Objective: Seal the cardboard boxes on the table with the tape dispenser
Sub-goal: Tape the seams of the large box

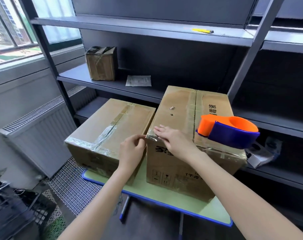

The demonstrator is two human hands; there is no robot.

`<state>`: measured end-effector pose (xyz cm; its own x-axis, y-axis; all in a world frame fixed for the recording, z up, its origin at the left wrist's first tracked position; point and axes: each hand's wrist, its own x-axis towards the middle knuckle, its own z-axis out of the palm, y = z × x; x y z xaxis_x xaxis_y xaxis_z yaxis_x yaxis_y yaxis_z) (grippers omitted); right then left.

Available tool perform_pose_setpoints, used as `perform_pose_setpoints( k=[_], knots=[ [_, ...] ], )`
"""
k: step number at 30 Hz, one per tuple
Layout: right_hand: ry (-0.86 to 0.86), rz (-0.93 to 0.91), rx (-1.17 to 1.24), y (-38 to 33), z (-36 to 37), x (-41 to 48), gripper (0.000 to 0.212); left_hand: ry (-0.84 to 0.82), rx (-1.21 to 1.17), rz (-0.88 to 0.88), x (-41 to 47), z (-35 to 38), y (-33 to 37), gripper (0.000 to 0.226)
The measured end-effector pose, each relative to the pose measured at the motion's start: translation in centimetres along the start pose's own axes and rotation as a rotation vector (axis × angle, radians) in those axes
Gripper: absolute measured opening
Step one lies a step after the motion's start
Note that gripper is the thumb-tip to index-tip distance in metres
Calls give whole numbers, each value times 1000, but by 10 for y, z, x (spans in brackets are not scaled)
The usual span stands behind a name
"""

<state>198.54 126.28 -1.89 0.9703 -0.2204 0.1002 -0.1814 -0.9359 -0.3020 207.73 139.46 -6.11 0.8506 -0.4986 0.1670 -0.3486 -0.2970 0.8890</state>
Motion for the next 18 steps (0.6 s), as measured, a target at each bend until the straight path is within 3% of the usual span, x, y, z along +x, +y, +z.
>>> perform_pose_setpoints(
  k=[8,15,18],
  knots=[
    [24,2,31,-7,-4,16,36,-115,-364,-234,18,4,-3,30],
    [-11,6,79,-3,2,18,38,-219,-104,-89,9,9,-26,30],
    [-23,-2,108,-3,1,19,38,-246,59,51,8,8,-30,21]
  ],
)
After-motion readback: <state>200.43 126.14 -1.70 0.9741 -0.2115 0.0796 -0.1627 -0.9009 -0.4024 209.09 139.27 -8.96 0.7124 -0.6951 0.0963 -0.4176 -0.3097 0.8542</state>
